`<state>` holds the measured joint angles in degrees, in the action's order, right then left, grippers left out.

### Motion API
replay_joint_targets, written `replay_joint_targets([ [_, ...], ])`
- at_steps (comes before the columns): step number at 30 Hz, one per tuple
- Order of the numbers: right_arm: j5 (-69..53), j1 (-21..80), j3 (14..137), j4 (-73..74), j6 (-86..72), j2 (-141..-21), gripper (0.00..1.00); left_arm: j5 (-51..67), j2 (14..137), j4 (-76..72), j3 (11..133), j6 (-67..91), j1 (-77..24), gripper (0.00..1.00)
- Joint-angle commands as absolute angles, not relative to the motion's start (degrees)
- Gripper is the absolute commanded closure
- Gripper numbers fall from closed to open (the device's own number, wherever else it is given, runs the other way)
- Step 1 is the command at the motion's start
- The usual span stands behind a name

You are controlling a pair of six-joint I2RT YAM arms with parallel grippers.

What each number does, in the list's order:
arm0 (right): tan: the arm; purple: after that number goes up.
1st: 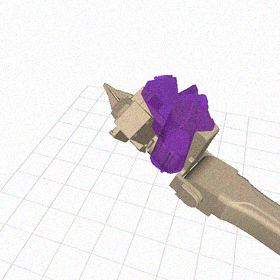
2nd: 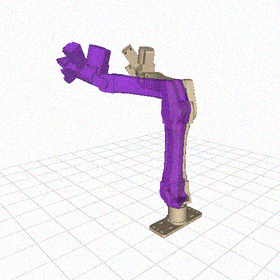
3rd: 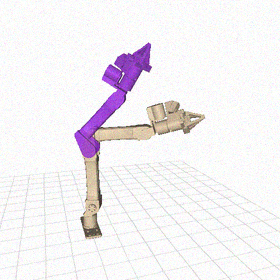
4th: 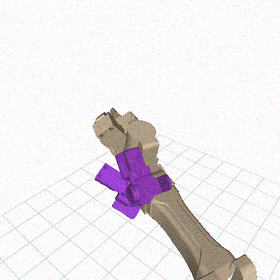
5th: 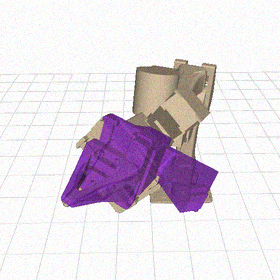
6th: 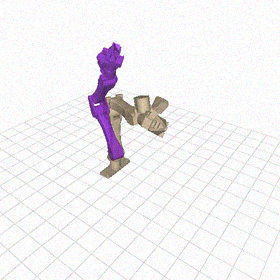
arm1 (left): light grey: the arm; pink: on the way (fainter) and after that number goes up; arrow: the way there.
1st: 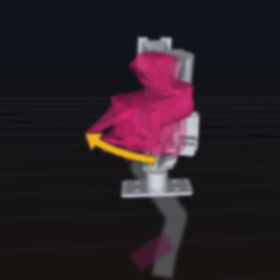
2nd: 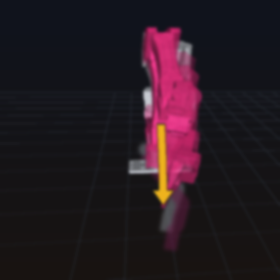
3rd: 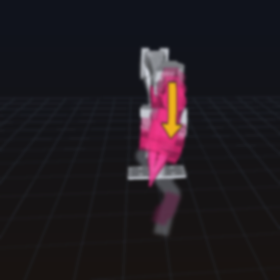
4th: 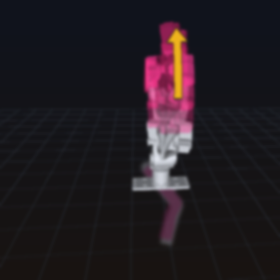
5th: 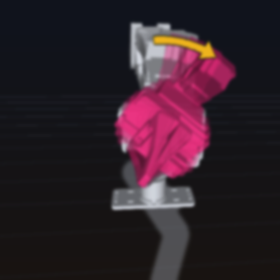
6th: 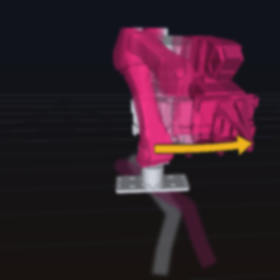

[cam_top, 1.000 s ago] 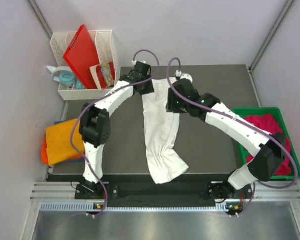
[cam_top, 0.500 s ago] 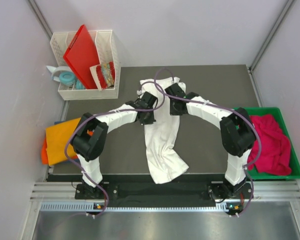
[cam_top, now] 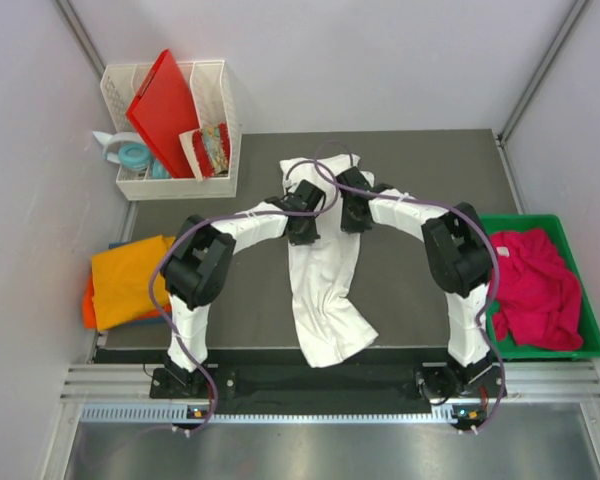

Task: Fold and stack the t-shirts
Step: Rotate the tshirt 90 degrees

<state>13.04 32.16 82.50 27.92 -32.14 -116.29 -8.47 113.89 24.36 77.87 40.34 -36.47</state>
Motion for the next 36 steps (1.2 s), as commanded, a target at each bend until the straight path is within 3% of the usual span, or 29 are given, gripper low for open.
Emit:
replay_joint_targets([
  [1, 9.06, 28.75, 87.00, 28.56, -33.49, -122.50, 1.00, -8.44, 119.34, 27.24, 85.32, 39.37, -36.04, 1.00],
  [28, -2.63, 18.55, 126.38, 40.96, -33.66, -148.53, 1.00, 3.69, 152.75, 38.32, 128.48, 36.47, -25.40, 1.00],
  [32, -3.43, 18.54, 123.69, 39.65, -31.64, -144.60, 1.00, 5.18, 145.83, 32.91, 122.46, 36.47, -25.57, 1.00],
  [34, -3.17, 18.81, 121.39, 38.50, -31.55, -139.78, 0.99, 4.13, 137.08, 27.10, 111.48, 36.74, -25.75, 0.95],
  [36, -1.41, 19.33, 119.45, 38.50, -31.12, -136.42, 0.88, 2.56, 131.60, 22.35, 103.41, 36.91, -25.84, 0.87],
])
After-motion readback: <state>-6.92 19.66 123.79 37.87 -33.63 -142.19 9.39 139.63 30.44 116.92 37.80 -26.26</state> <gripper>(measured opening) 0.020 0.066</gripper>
